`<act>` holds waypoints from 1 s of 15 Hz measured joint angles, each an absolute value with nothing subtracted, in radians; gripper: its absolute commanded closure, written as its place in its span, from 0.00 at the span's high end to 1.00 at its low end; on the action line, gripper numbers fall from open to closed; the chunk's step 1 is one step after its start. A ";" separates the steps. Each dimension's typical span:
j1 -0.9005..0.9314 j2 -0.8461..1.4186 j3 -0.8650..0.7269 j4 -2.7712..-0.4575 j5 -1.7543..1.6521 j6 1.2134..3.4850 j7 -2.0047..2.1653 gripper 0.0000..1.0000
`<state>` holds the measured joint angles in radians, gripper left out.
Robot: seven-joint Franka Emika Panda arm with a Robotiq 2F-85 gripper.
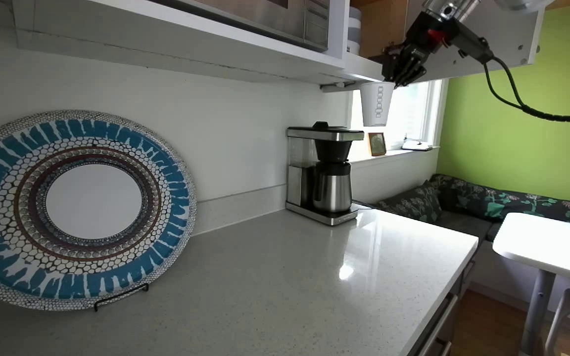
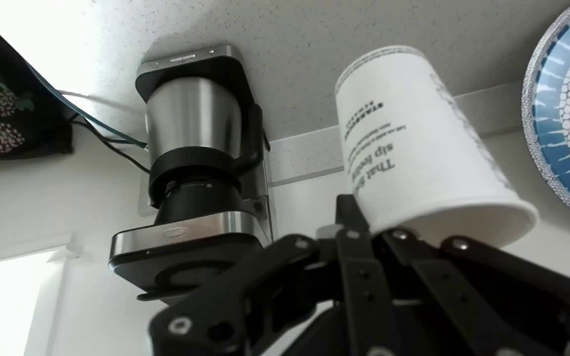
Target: Open the far right top cabinet door, pick up the paper cup from the bottom shelf of the open cabinet and put it on the kitchen counter
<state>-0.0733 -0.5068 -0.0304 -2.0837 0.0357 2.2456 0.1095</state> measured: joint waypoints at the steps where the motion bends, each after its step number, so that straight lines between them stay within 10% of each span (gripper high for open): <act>1: -0.068 -0.516 -0.031 -2.128 0.036 2.299 0.094 0.01; 15: 0.008 -0.521 -0.089 -2.619 0.059 2.776 -0.045 0.01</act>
<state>0.0080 -0.5206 -0.0891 -2.6188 0.0595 2.7762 -0.0452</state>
